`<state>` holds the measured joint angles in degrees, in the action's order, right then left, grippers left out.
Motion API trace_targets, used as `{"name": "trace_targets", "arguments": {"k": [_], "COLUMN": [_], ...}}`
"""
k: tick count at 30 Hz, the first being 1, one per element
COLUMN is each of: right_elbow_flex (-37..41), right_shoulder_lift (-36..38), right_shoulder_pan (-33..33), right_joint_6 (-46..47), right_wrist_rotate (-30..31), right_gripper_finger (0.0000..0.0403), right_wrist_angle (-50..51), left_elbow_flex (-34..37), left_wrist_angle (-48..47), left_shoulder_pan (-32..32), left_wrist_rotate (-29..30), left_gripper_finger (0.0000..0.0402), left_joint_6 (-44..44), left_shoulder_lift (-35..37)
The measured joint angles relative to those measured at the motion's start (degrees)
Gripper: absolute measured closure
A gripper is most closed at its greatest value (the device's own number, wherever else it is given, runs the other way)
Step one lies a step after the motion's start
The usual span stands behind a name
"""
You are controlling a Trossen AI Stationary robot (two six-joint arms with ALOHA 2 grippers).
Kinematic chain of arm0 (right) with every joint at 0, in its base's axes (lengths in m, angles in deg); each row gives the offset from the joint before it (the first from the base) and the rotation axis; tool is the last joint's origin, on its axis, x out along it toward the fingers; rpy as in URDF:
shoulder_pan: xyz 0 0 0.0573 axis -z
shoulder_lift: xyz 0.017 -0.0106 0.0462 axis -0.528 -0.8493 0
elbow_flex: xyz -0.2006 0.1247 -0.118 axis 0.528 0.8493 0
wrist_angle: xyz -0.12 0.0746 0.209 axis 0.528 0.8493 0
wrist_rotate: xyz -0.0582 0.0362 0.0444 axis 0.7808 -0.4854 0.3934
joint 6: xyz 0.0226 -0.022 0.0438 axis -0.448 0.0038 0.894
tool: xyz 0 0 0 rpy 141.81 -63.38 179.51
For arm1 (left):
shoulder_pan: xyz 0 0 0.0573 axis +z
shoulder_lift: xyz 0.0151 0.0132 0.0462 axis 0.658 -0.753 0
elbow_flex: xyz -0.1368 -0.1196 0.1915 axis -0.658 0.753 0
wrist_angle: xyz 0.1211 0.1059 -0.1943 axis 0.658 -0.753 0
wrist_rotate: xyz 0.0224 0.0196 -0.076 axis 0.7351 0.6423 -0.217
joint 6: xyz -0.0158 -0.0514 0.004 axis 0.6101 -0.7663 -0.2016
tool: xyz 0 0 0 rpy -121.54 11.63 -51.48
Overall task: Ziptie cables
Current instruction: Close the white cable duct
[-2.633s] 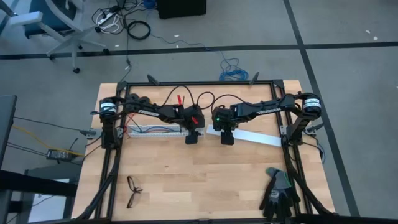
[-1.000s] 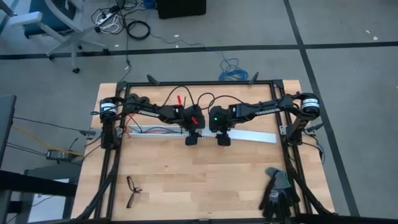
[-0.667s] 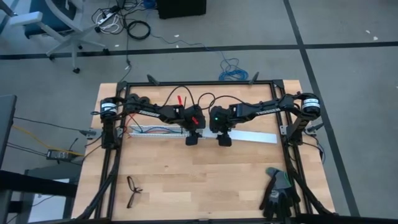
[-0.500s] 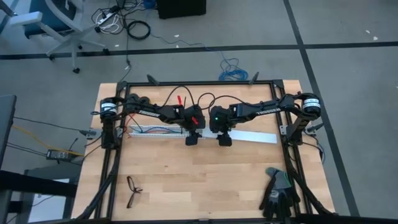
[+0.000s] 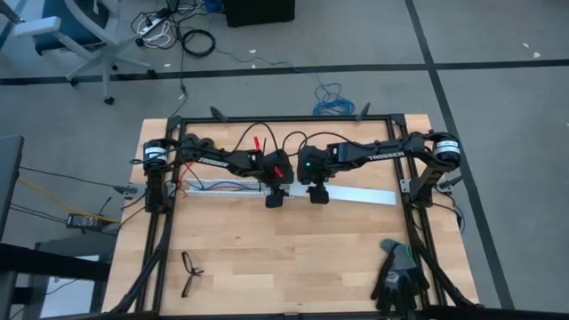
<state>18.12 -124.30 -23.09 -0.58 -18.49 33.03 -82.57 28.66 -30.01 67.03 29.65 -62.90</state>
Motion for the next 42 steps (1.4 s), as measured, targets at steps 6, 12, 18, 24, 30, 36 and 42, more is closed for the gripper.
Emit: {"name": "trace_targets", "arguments": {"k": [6, 12, 18, 24, 30, 36, 42], "right_elbow_flex": [-0.99, -1.00, -0.18, 7.60, 17.74, 25.79, 27.82], "right_shoulder_lift": [0.40, 1.88, 6.62, 18.27, 30.63, 35.67, 33.47], "right_shoulder_pan": [0.63, 0.76, 0.61, -1.13, -2.70, -2.76, -2.78], "right_joint_6": [0.00, 0.19, 7.22, 15.49, 22.52, 25.81, 27.15], "right_wrist_rotate": [4.35, 5.49, 6.85, 9.53, 11.70, 11.37, 11.31], "right_gripper_finger": [0.0220, 0.0366, 0.0394, 0.0398, 0.0401, 0.0402, 0.0402], "right_wrist_angle": [6.50, 10.83, 16.56, 16.97, 9.16, 0.01, -2.49], "left_elbow_flex": [0.00, 0.00, 0.00, 0.00, 0.00, 0.00, 0.04], "left_wrist_angle": [0.00, 0.04, 0.02, 0.30, 1.18, 1.14, 0.85], "left_shoulder_pan": [0.00, -0.02, -0.04, -0.07, -0.04, -0.04, -0.11], "left_wrist_rotate": [0.02, 0.07, 0.42, 2.32, 3.11, 3.61, 3.67], "left_gripper_finger": [0.0183, 0.0183, 0.0183, 0.0183, 0.0183, 0.0168, 0.0129], "left_joint_6": [-0.51, -0.62, -0.70, -0.81, -2.71, -3.41, -2.90], "left_shoulder_lift": [0.00, 0.02, 0.02, 0.02, 0.02, 0.02, -0.04]}}
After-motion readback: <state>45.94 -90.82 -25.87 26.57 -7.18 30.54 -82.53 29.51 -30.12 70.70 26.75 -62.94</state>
